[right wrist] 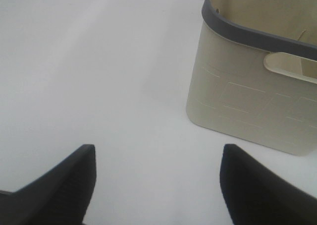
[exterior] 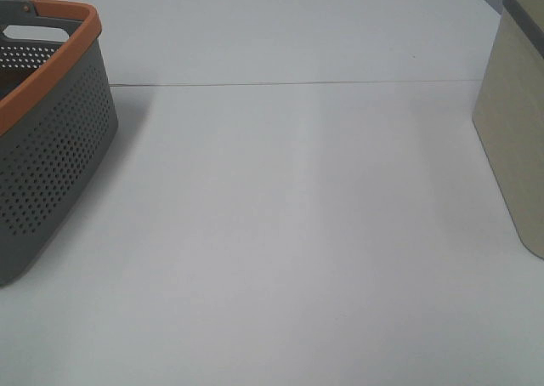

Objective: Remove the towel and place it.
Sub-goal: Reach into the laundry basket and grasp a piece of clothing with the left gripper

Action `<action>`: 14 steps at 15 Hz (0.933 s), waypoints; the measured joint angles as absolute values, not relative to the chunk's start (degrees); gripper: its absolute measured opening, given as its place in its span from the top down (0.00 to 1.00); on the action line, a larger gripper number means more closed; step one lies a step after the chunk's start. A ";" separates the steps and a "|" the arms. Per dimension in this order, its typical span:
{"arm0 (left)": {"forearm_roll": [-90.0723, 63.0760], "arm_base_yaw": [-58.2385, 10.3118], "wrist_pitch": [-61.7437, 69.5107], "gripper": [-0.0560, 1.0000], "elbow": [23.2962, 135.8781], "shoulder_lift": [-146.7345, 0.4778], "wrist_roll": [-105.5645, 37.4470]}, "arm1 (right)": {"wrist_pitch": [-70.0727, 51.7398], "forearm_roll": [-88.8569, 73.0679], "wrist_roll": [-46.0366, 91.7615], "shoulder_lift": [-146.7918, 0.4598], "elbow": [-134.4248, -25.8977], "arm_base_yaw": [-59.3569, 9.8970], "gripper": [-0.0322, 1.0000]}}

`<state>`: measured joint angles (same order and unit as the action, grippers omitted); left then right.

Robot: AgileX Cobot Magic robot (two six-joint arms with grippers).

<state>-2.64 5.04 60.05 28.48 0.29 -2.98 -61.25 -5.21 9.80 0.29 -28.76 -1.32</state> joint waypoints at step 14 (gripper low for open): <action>-2.64 5.04 60.05 0.02 28.48 0.29 -2.98 | -61.25 -1.43 -0.63 0.29 -28.76 -1.32 0.36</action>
